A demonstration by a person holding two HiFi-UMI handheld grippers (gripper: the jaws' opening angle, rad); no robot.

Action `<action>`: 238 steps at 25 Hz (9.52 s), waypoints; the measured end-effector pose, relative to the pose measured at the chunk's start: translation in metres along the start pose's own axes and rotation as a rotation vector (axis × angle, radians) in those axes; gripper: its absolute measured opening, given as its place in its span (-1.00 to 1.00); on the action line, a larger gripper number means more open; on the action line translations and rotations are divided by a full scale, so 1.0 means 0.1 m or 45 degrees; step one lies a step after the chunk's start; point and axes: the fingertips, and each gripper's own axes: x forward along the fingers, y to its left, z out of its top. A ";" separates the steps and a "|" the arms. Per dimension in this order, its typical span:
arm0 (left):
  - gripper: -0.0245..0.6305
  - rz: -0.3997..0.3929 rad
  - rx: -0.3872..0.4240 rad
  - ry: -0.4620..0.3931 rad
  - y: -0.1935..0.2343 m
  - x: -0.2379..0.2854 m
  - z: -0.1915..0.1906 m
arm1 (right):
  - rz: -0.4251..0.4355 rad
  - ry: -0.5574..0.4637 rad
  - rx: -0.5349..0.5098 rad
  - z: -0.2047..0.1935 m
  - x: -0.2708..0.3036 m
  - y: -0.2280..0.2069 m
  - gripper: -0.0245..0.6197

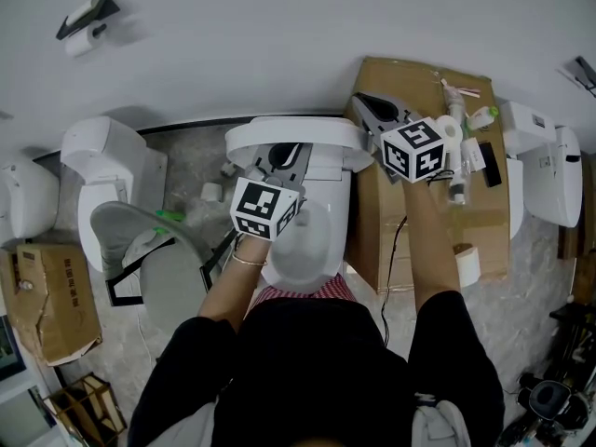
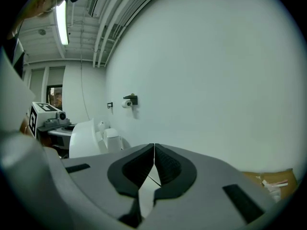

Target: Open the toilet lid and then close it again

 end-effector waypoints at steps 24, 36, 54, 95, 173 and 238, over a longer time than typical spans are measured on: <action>-0.92 -0.023 -0.014 -0.015 -0.36 -0.54 -0.17 | -0.026 -0.159 0.179 -0.07 -0.61 0.61 -0.86; -0.92 -0.055 -0.087 -0.015 -0.50 -0.72 -0.24 | -0.061 -0.191 0.171 -0.13 -0.85 0.92 -0.86; -0.92 -0.187 -0.075 -0.005 -0.68 -0.93 -0.38 | -0.201 -0.228 0.221 -0.26 -1.08 1.23 -0.86; -0.92 -0.038 -0.080 0.043 -1.02 -1.59 -0.86 | -0.280 -0.237 0.212 -0.75 -1.50 1.78 -0.86; -0.92 -0.153 -0.216 0.190 -1.53 -2.28 -1.91 | -0.494 -0.247 0.425 -1.75 -2.01 2.48 -0.87; -0.92 -0.277 -0.234 0.304 -1.92 -2.83 -3.12 | -0.566 -0.113 0.474 -2.94 -2.23 3.03 -0.87</action>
